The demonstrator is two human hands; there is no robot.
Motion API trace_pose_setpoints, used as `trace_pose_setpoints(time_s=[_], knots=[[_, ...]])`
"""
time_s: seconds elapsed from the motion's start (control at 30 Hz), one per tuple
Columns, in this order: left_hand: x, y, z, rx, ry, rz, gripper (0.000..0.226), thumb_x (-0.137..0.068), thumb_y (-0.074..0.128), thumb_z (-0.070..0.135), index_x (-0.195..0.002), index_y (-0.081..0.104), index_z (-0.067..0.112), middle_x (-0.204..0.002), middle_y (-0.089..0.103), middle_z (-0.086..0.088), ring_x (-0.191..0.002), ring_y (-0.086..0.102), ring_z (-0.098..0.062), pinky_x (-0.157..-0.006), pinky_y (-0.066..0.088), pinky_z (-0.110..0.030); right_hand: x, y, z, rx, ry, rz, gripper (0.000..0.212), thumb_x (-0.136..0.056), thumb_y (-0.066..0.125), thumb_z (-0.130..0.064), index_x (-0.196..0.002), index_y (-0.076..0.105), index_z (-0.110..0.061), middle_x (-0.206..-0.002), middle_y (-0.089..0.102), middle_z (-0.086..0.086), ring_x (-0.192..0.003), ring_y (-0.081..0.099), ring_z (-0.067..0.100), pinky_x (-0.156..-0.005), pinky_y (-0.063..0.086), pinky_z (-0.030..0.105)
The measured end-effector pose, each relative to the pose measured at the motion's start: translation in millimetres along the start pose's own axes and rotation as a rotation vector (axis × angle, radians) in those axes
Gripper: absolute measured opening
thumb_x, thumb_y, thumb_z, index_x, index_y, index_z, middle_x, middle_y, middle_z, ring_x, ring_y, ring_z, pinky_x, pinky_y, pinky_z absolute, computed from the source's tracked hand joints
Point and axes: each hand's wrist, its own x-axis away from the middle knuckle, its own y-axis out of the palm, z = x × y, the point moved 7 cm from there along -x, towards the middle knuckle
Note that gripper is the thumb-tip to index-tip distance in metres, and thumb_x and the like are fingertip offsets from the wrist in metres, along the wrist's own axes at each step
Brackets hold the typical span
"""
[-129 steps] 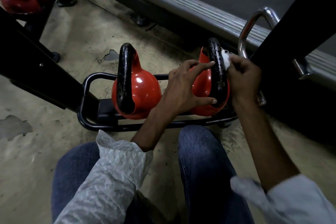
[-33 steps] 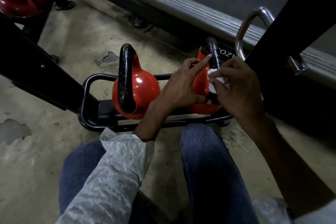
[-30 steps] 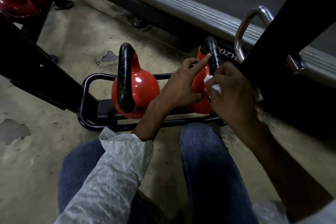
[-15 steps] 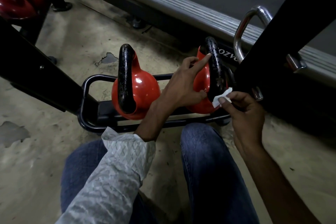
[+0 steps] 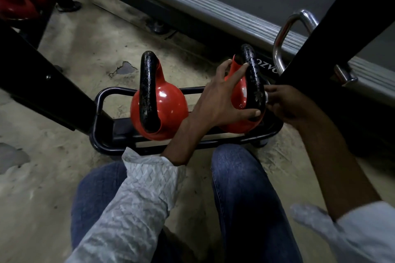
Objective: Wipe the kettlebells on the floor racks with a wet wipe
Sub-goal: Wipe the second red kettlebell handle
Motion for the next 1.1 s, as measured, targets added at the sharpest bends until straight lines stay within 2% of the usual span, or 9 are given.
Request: trace_pose_setpoints(time_s=[0.1, 0.2, 0.33, 0.47, 0.57, 0.73, 0.83, 1.0, 1.1], knots=[[-0.3, -0.8, -0.7, -0.013, 0.017, 0.039, 0.113, -0.065, 0.084, 0.063, -0.158, 0.029, 0.030, -0.166, 0.007, -0.012, -0.147, 0.030, -0.034, -0.112, 0.040, -0.056, -7.4, 11.8, -10.0, 0.072, 0.145, -0.120, 0.032, -0.096, 0.038, 0.003, -0.088, 0.067, -0.006, -0.072, 0.074, 0.002, -0.065, 0.071, 0.010, -0.063, 0.059, 0.020], [-1.1, 0.4, -2.8, -0.001, 0.014, 0.051, 0.112, -0.064, 0.085, 0.063, -0.157, 0.032, 0.029, -0.166, 0.006, -0.015, -0.146, 0.030, -0.035, -0.112, 0.040, -0.055, -16.2, 15.6, -24.1, 0.098, 0.236, -0.033, 0.032, -0.098, 0.039, -0.005, -0.072, 0.058, -0.008, -0.053, 0.063, 0.001, -0.044, 0.061, 0.010, -0.044, 0.050, 0.015], [-1.7, 0.2, -2.5, -0.006, 0.022, 0.057, 0.113, -0.064, 0.084, 0.064, -0.157, 0.032, 0.028, -0.166, 0.005, -0.015, -0.146, 0.031, -0.034, -0.111, 0.041, -0.054, -21.6, 12.4, -39.3, 0.069, 0.093, 0.060, 0.033, -0.097, 0.034, -0.007, -0.071, 0.055, -0.008, -0.056, 0.061, 0.004, -0.048, 0.060, 0.016, -0.048, 0.051, 0.019], [-0.7, -0.7, -1.7, -0.009, 0.016, 0.049, 0.112, -0.064, 0.084, 0.064, -0.157, 0.032, 0.029, -0.166, 0.002, -0.015, -0.147, 0.030, -0.035, -0.111, 0.041, -0.055, -5.8, 22.5, -32.0, -0.018, 0.186, -0.063, 0.044, -0.097, 0.037, -0.003, -0.063, 0.064, -0.007, -0.054, 0.065, 0.001, -0.049, 0.065, 0.012, -0.049, 0.053, 0.017], [-0.9, -1.0, -0.4, -0.025, 0.004, 0.039, 0.113, -0.064, 0.084, 0.064, -0.158, 0.030, 0.029, -0.167, 0.000, -0.014, -0.148, 0.026, -0.035, -0.112, 0.039, -0.056, 8.2, 20.4, -23.8, 0.049, 0.105, -0.085, 0.031, -0.094, 0.041, 0.002, -0.074, 0.062, -0.007, -0.055, 0.066, -0.003, -0.050, 0.063, 0.005, -0.061, 0.052, 0.019], [-1.8, -1.7, 0.1, -0.032, -0.003, 0.038, 0.114, -0.063, 0.085, 0.064, -0.158, 0.030, 0.030, -0.167, 0.001, -0.013, -0.149, 0.026, -0.032, -0.114, 0.038, -0.055, 24.6, -14.0, 2.0, 0.115, -0.207, 0.339, 0.004, -0.093, 0.067, -0.012, -0.093, 0.070, -0.010, -0.075, 0.073, 0.000, -0.063, 0.068, 0.008, -0.059, 0.054, 0.020], [-2.0, -1.9, -0.6, -0.026, -0.009, 0.045, 0.115, -0.062, 0.085, 0.064, -0.157, 0.031, 0.030, -0.167, 0.003, -0.013, -0.149, 0.026, -0.032, -0.113, 0.039, -0.056, 54.2, -13.9, 9.7, 0.102, -0.427, 0.480, 0.008, -0.090, 0.072, -0.013, -0.093, 0.072, -0.021, -0.089, 0.074, -0.008, -0.084, 0.069, 0.006, -0.072, 0.053, 0.019], [-0.7, -2.1, 0.5, -0.018, -0.017, 0.034, 0.114, -0.064, 0.086, 0.062, -0.158, 0.030, 0.030, -0.167, 0.004, -0.015, -0.149, 0.024, -0.036, -0.114, 0.037, -0.058, 12.4, -8.0, -11.5, -0.019, -0.475, 0.423, 0.009, -0.086, 0.075, -0.019, -0.095, 0.077, -0.020, -0.102, 0.076, 0.009, -0.099, 0.071, 0.025, -0.093, 0.057, 0.042], [-0.1, -1.5, 0.0, -0.015, -0.025, 0.030, 0.113, -0.064, 0.086, 0.062, -0.158, 0.029, 0.031, -0.166, 0.004, -0.016, -0.148, 0.026, -0.037, -0.114, 0.036, -0.057, -34.4, -8.2, -32.0, -0.048, -0.368, 0.333, 0.030, -0.088, 0.075, -0.024, -0.109, 0.074, -0.003, -0.094, 0.076, 0.011, -0.083, 0.071, 0.020, -0.081, 0.057, 0.037]])
